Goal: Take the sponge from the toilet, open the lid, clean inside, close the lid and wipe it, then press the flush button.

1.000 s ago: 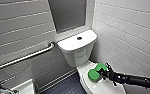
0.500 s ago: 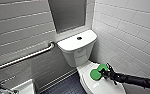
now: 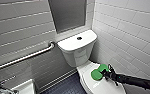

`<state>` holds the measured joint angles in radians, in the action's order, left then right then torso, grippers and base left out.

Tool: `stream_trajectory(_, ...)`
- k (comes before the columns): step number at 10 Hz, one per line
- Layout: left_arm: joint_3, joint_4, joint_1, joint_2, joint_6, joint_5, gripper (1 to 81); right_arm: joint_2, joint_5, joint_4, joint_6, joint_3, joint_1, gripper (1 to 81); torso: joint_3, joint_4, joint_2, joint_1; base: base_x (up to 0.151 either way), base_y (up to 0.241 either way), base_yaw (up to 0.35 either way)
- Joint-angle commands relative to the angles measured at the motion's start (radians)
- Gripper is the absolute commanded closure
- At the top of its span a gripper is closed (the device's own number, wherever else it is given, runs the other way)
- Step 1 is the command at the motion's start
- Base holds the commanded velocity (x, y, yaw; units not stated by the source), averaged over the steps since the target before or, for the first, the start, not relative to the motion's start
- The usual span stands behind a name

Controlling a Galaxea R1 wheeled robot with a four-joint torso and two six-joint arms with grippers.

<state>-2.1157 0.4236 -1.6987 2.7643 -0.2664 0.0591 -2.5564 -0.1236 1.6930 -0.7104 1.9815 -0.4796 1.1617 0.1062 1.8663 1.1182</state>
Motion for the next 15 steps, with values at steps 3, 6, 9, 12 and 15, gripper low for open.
stream_trajectory(3,0.017,0.007,-0.04,-0.012,0.001,-0.073,1.0,0.25,-0.048,-0.004,0.0,-0.297,-0.074,81.1,0.0,0.0,0.0,0.0,0.0,0.0,0.0)
stream_trajectory(6,0.017,0.009,-0.04,-0.012,0.001,-0.071,1.0,0.358,-0.05,-0.007,0.0,-0.397,-0.162,81.1,0.0,0.0,0.0,0.0,0.0,0.0,0.0)
stream_trajectory(9,0.02,0.009,-0.04,-0.015,0.003,-0.071,1.0,0.42,-0.048,-0.01,-0.001,-0.399,-0.297,81.1,0.0,0.0,0.0,0.0,0.0,0.0,0.0)
stream_trajectory(12,0.02,0.01,-0.04,-0.017,0.006,-0.061,1.0,0.46,-0.048,-0.022,-0.001,-0.438,-0.394,81.1,-0.001,0.0,0.0,0.0,0.0,0.0,0.0)
stream_trajectory(15,0.022,0.01,-0.04,-0.015,0.01,-0.055,1.0,0.522,-0.112,-0.052,-0.003,-0.558,-0.459,81.1,-0.002,0.0,0.0,0.0,0.0,0.0,0.0)
